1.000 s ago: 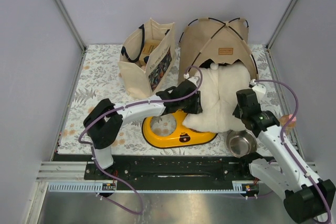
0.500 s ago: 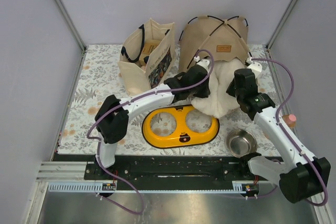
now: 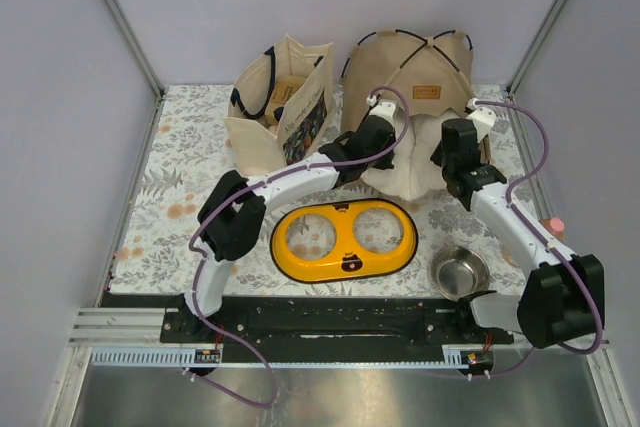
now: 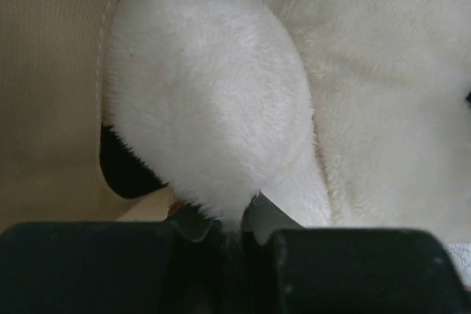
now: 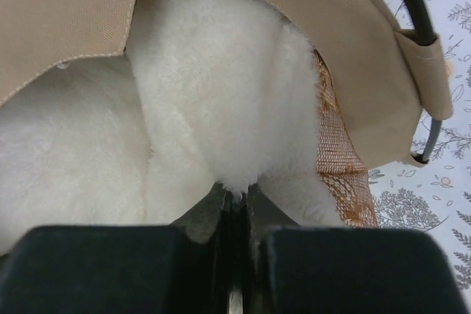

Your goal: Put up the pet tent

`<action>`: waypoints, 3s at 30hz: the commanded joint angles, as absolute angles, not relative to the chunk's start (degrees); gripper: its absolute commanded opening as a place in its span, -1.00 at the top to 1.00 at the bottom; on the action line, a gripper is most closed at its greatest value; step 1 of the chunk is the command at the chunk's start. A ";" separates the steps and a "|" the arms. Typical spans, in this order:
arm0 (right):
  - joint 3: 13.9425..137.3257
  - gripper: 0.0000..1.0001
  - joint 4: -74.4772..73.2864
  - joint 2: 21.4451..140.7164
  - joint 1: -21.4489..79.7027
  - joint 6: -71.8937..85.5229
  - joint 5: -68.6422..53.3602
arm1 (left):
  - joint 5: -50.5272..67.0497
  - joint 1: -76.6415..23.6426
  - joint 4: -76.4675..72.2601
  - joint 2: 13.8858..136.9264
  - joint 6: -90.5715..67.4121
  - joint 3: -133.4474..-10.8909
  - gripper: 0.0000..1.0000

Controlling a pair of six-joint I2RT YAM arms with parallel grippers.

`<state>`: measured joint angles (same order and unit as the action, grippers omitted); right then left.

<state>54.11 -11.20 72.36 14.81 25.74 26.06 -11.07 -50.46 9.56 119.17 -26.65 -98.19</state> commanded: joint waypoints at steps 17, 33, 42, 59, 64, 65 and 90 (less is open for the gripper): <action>56.25 -0.79 -21.35 59.77 14.77 25.66 26.54 | -13.53 -50.98 -3.78 103.46 -26.19 -84.99 -0.98; 50.19 -0.86 -23.48 60.46 14.41 31.64 24.53 | -14.85 -50.89 0.35 97.81 -47.72 -73.21 -0.98; 49.57 -0.55 -13.99 68.28 11.96 33.22 22.33 | -6.77 -48.52 -8.25 109.59 -51.94 -80.76 -0.97; 52.56 1.00 6.84 78.75 10.81 32.79 16.09 | -9.22 -48.16 -13.35 114.61 -39.74 -88.16 1.00; 51.51 1.00 15.44 79.19 10.29 30.42 13.20 | -11.60 -48.51 -17.39 114.08 -30.70 -89.03 1.00; 51.07 1.00 18.08 79.36 9.85 30.32 12.14 | -11.60 -48.52 -18.19 114.34 -27.98 -89.82 1.00; 44.13 -0.45 3.52 68.04 5.89 41.75 11.42 | -6.77 -48.52 -18.54 109.08 -27.94 -85.44 -0.54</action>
